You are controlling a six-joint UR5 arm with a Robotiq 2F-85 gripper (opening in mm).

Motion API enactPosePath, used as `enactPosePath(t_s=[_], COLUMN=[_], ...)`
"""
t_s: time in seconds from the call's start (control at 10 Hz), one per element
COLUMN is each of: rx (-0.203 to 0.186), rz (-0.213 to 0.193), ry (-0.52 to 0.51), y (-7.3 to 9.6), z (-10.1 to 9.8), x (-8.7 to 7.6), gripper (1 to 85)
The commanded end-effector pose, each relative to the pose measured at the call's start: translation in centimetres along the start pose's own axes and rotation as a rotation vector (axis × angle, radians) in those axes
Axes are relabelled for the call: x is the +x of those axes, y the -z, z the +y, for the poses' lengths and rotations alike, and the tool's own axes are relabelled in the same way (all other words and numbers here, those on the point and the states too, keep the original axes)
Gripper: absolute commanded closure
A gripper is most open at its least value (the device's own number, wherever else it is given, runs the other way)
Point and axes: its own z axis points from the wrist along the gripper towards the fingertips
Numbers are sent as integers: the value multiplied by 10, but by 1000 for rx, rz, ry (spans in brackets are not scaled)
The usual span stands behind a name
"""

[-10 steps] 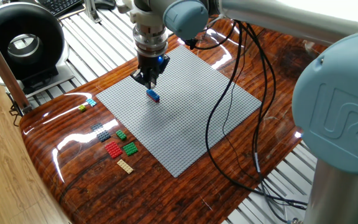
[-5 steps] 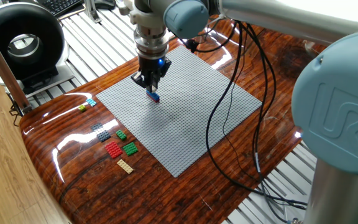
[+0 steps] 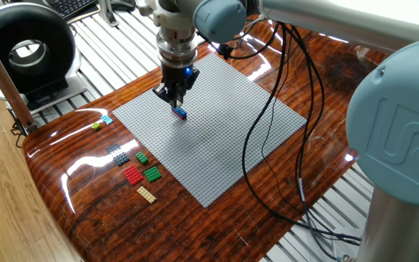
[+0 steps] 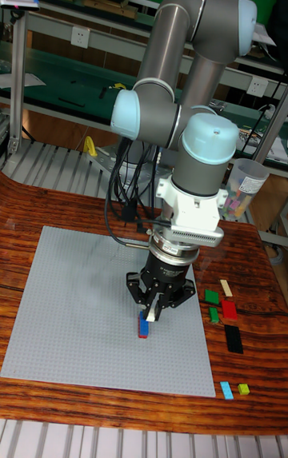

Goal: Build with small Lego blocks

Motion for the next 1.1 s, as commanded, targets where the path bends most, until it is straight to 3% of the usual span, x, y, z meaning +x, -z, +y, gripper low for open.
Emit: enactPosePath(t_s=[0.0,0.1,0.5,0.7,1.0], rx=[7,18,-4,-25,-27], rz=[3,8,9,20,23], ry=[-6,-5,-9,-29,-26], y=[-3,-3,-10,-14,-16], z=[-5,-10,-9,-3,-2], x=[-4,-7,-15,-12,-9], gripper=[843,843,843,843,843])
